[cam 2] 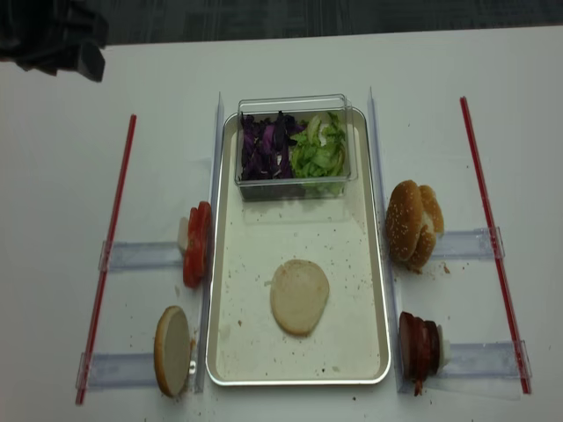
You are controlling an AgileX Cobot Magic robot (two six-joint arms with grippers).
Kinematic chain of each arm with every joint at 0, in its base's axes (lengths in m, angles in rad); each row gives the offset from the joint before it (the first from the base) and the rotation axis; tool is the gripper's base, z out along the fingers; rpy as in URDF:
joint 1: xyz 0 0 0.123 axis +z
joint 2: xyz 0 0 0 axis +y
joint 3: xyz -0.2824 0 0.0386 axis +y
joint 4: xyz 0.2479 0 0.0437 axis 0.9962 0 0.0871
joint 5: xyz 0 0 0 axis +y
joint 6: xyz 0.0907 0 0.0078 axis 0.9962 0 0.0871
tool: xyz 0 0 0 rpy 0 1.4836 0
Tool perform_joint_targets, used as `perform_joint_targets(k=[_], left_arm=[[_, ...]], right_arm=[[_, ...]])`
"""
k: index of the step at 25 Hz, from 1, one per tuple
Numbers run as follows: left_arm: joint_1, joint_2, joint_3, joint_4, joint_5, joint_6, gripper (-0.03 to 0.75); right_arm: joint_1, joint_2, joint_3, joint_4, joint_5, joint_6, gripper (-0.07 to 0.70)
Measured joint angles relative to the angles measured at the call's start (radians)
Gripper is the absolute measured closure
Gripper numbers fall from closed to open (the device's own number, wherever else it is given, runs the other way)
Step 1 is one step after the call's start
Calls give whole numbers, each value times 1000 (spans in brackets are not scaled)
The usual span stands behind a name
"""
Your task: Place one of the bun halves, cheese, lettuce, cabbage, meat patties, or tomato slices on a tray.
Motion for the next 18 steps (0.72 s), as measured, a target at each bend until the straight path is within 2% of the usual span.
perform_joint_targets(k=[18], left_arm=[[1, -696, 575, 7, 17, -35, 306]], right_arm=[[0, 0, 0, 0, 0, 0, -45]])
